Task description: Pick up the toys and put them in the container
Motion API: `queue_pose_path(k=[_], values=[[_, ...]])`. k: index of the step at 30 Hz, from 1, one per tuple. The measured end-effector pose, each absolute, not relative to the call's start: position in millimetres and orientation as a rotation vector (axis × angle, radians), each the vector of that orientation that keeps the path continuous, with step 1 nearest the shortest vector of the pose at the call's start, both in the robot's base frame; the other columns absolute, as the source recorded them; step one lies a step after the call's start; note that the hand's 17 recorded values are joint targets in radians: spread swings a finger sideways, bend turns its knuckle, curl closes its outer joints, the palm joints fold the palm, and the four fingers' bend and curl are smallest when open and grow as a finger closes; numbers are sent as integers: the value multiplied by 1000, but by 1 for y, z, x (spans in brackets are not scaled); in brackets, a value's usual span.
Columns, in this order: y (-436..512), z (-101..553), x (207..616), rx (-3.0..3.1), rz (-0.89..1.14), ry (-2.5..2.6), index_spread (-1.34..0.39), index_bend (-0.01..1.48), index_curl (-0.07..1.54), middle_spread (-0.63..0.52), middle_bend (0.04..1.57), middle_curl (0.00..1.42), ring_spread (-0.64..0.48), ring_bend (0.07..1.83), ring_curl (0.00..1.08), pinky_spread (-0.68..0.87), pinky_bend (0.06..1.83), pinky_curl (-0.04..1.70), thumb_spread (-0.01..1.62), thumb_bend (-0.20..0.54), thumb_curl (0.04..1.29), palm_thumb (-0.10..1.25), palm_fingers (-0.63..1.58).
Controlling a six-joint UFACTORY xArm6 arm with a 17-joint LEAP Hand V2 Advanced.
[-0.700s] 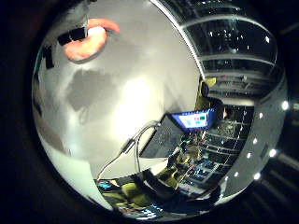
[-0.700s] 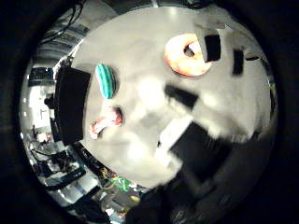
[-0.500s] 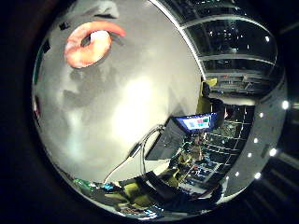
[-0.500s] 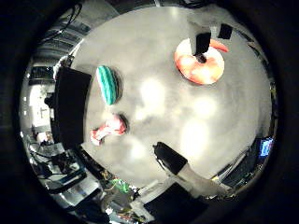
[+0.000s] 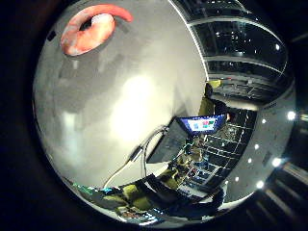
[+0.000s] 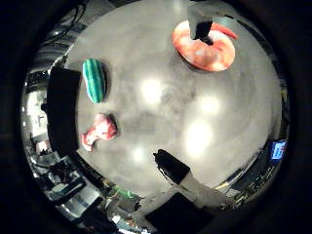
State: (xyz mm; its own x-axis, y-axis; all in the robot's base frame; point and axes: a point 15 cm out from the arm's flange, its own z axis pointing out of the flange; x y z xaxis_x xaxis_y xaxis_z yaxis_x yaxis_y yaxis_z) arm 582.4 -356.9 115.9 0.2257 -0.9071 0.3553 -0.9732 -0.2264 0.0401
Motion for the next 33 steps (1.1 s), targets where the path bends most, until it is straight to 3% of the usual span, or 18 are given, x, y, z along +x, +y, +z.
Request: queue_pose_path(k=[6,20,23,29,33], values=[[-358,105,587,2212,413,-1786,-381,185,324,182,187,287,212,319,200,433,512,277,973,-27,312,555,65],[-352,81,604,2136,509,-1856,-324,238,357,202,170,269,236,213,210,476,447,270,980,-25,318,582,147],[-351,78,606,2139,519,-1851,-333,333,383,190,163,257,229,190,208,484,406,260,985,-25,321,590,207],[-353,85,609,2143,545,-1819,-413,808,507,55,184,253,193,139,154,490,261,225,982,-16,330,644,371],[-358,96,611,2141,577,-1763,-427,899,529,2,219,274,168,155,126,484,222,225,955,-18,345,722,384]])
